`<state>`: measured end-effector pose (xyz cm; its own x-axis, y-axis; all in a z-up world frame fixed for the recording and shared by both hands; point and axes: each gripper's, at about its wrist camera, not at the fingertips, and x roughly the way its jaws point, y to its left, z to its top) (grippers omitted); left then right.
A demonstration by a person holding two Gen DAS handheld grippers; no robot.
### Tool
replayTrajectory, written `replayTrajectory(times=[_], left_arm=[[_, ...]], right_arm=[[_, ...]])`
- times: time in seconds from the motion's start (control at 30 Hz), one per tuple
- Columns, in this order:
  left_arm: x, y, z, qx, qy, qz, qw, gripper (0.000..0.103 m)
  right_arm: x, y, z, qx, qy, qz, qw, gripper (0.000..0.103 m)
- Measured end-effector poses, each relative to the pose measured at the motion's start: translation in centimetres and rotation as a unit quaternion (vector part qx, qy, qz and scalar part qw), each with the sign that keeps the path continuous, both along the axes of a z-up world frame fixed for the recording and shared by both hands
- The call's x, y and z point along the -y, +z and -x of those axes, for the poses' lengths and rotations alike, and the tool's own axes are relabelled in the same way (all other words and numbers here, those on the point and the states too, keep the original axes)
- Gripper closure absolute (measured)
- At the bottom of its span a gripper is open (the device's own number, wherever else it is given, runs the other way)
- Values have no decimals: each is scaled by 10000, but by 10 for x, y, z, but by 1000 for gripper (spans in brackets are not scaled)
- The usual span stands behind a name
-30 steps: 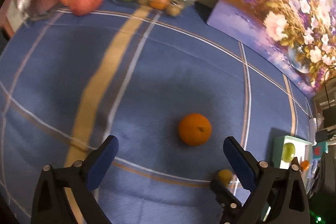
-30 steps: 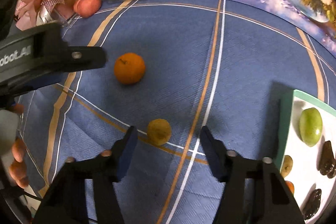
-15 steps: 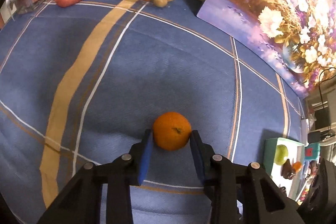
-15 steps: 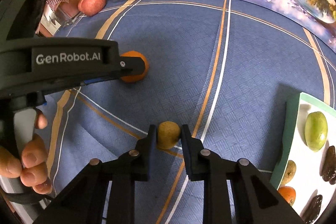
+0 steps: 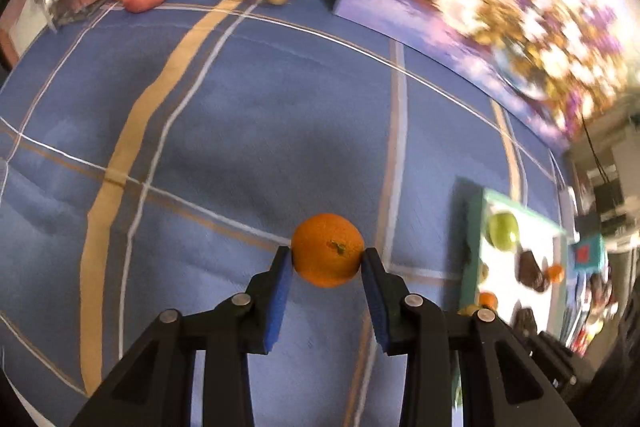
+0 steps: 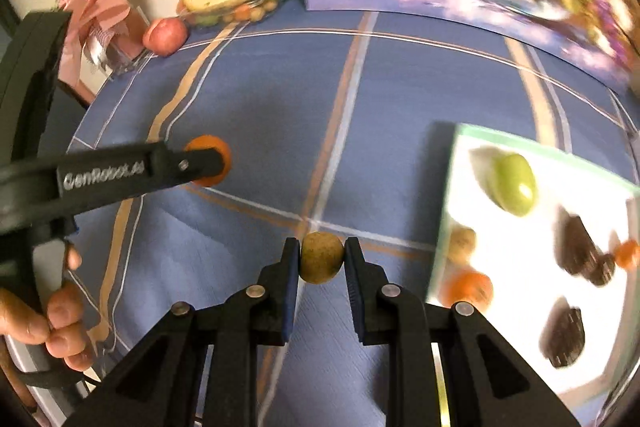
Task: Organize fruits
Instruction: 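Carry the small fruit and orange over the white tray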
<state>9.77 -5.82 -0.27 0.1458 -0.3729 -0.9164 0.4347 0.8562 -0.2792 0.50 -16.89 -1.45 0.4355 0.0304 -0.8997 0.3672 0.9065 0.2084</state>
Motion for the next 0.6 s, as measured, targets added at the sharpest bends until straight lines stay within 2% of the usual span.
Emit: replayTrajectory(times=[0.2, 0.33, 0.6], left_arm=[[15, 23, 51, 275, -450, 104, 9986, 65], [31, 28, 87, 227, -856, 250, 9958, 65], [78, 6, 132, 75, -1561, 42, 9877, 65]], right_arm=[[23, 10, 49, 12, -534, -33, 9986, 80], [38, 11, 80, -17, -867, -49, 9962, 80], [66, -3, 135, -384, -1423, 27, 9891, 79]])
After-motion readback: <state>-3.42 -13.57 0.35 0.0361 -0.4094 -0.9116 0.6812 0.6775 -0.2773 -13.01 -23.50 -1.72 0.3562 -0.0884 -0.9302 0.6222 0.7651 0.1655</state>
